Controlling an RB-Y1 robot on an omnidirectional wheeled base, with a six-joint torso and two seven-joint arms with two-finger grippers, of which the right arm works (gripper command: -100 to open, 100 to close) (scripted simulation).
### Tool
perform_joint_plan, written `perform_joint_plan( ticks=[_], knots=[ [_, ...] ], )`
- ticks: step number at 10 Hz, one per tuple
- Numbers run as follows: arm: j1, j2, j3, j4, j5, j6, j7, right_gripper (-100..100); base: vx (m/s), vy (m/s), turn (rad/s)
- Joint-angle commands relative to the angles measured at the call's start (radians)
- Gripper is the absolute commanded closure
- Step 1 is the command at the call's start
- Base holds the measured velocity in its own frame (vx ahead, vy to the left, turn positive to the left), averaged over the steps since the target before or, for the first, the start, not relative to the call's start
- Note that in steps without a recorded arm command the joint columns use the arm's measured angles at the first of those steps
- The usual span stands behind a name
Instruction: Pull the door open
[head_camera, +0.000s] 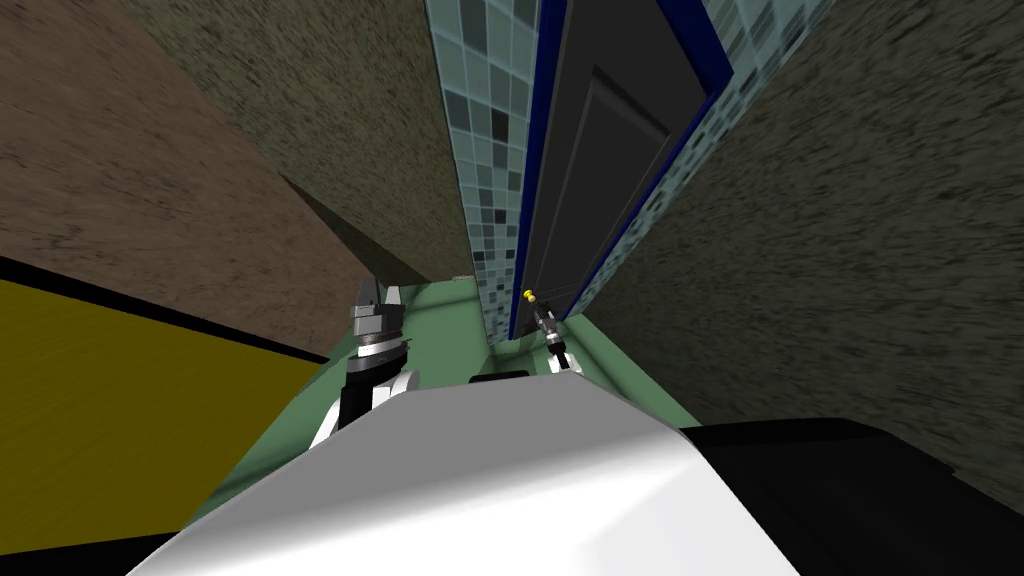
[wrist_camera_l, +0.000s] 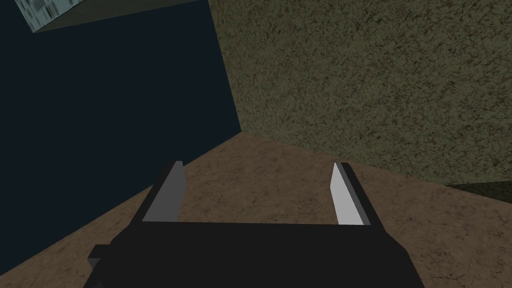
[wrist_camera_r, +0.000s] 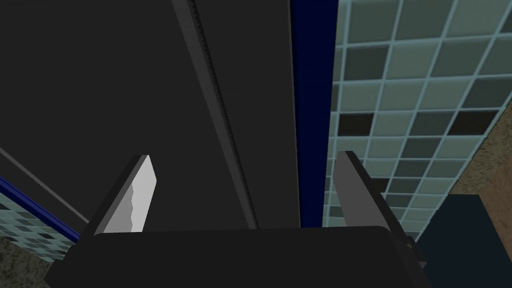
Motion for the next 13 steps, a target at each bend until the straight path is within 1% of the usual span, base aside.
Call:
perform_joint_plan(
  ticks=[1, 5, 6, 7, 8, 9, 10, 11, 13],
  knots=[
    [-0.011, 0.006, -0.006, 0.033, 0.010, -0.006, 0.029, -100, 0.041, -0.115, 0.085],
    [-0.033, 0.022, -0.018, 0.100, 0.030, -0.018, 0.086, -100, 0.043, -0.083, 0.081],
    [-0.044, 0.031, -0.024, 0.133, 0.040, -0.024, 0.113, -100, 0.066, -0.125, 0.124],
    [-0.049, 0.035, -0.027, 0.148, 0.045, -0.027, 0.126, -100, 0.054, -0.123, 0.095],
    [-0.058, 0.043, -0.031, 0.174, 0.053, -0.032, 0.148, -100, 0.036, -0.110, 0.103],
    [-0.062, 0.048, -0.034, 0.187, 0.057, -0.034, 0.159, -100, 0.027, -0.105, 0.104],
    [-0.071, 0.056, -0.038, 0.213, 0.064, -0.039, 0.181, -100, 0.036, -0.108, 0.115],
    [-0.075, 0.060, -0.040, 0.225, 0.068, -0.041, 0.191, -100, 0.037, -0.093, 0.086],
    [-0.090, 0.079, -0.048, 0.270, 0.082, -0.049, 0.229, -100, 0.042, -0.106, 0.094]
  ],
)
